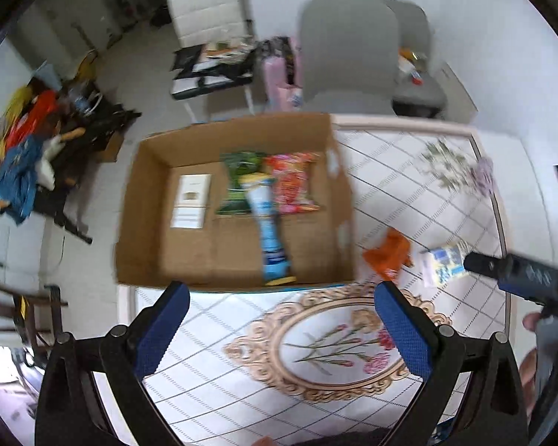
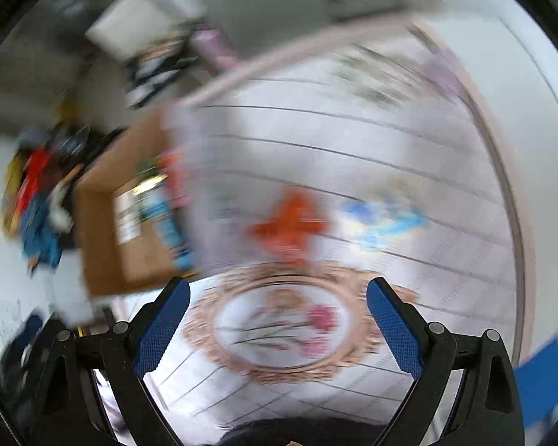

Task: Organize snacks
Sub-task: 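Grasp the orange snack bag with the left gripper while the right grasps the milk carton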

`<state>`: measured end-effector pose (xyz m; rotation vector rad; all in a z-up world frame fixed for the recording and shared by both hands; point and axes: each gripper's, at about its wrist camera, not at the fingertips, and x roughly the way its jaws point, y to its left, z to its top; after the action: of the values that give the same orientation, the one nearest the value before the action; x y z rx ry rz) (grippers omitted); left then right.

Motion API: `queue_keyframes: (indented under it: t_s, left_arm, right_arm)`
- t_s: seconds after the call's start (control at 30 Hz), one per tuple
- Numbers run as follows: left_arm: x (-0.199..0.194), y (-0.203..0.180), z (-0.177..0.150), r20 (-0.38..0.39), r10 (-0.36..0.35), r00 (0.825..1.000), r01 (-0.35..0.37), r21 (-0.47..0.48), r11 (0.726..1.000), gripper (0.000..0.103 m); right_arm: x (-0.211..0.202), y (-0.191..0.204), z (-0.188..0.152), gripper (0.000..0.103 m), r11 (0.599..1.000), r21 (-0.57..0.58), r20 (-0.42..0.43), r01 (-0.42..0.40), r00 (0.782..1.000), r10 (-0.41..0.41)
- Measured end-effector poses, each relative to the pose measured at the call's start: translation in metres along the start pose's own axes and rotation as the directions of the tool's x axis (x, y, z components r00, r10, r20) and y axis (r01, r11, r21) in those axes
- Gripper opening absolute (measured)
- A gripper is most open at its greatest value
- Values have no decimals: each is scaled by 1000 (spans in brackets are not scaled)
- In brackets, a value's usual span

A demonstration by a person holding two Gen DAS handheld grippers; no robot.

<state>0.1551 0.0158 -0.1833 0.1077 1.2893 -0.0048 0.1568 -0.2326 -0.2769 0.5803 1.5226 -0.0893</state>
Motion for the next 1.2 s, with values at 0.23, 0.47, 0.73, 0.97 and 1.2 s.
queue_keyframes:
  t_s: [0.23,0.47,0.73,0.97,1.2]
  left_arm:
    - [68,-94,30,-25,165,986,-157,200,967,102]
    - [118,-137,51,-110,189,976,-148,304,941,102]
    - [162,-178,55,-235,135,963,-33,393,919,102]
    - [207,-209,43,-355,166,920,31,489,872,102]
    - [246,-219,36,-404,245,881,23,555,832,99]
  right_arm:
    - [84,-78,47,98,965,261,-113,-25,992,57]
    - [120,-86,66,97,951,308,-193,-2,979,65]
    - [118,-96,65,82,989,-8,-280,146,949,-142]
    - [96,-104,57,83,951,-168,-216,261,931,-294]
    - [110,-123,45,84,988,-31,-277,149,949,-151]
